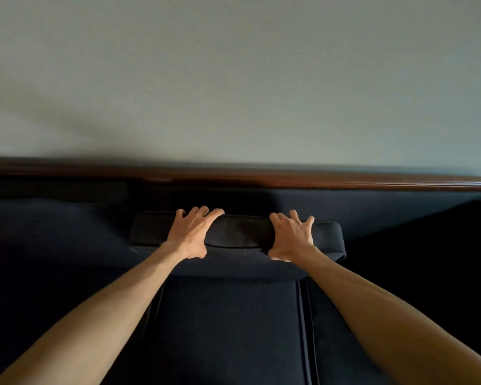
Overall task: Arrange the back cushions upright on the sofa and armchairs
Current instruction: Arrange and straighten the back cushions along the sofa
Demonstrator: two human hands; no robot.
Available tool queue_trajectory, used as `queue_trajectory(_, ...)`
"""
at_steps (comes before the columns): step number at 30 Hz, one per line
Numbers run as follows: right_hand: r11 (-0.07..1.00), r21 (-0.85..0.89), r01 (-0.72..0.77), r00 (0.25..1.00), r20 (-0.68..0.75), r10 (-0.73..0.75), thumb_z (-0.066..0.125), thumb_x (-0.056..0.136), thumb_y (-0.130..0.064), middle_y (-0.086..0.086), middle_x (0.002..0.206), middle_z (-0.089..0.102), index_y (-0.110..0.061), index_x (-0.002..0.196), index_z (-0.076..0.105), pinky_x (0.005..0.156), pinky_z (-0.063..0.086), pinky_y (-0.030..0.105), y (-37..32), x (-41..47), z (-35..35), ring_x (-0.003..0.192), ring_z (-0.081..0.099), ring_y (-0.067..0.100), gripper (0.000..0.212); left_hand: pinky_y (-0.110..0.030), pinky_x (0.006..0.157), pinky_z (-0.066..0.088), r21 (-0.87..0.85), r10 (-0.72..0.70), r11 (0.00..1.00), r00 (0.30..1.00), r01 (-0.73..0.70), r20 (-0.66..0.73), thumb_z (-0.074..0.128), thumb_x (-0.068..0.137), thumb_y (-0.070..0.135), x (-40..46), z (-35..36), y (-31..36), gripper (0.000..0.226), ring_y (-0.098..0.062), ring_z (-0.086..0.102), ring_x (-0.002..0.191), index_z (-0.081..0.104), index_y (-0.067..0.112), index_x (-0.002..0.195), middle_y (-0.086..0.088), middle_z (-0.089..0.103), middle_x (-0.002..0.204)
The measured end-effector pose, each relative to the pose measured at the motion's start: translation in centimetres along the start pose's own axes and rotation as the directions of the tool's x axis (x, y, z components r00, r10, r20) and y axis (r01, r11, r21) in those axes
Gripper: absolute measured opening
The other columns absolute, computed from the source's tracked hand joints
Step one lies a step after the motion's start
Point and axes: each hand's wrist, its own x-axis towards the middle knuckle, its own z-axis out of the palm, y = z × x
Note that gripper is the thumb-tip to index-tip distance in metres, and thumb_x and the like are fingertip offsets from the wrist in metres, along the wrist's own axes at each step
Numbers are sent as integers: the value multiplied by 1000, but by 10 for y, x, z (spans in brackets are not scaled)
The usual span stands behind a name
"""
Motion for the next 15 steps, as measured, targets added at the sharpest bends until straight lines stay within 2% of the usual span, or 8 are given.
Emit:
queue_trajectory(6,1000,-2,30,999,9,-30,73,62,-42,-4,121,52,-23,130,39,98,31,65,-54,16,5,123,38,29,78,-51,105,34,-1,-18,1000,999,18,27,83,57,16,-16,13,-54,112,-24,44,124,20,33,148,1,46,133)
queue_trajectory(15,1000,7,0,1000,27,0,72,61,-42,-4,126,50,-25,137,35,97,33,61,-71,44,1,125,37,29,86,-51,110,31,-42,27,999,997,-24,66,86,57,17,6,9,-91,114,-25,44,126,20,32,150,0,46,136)
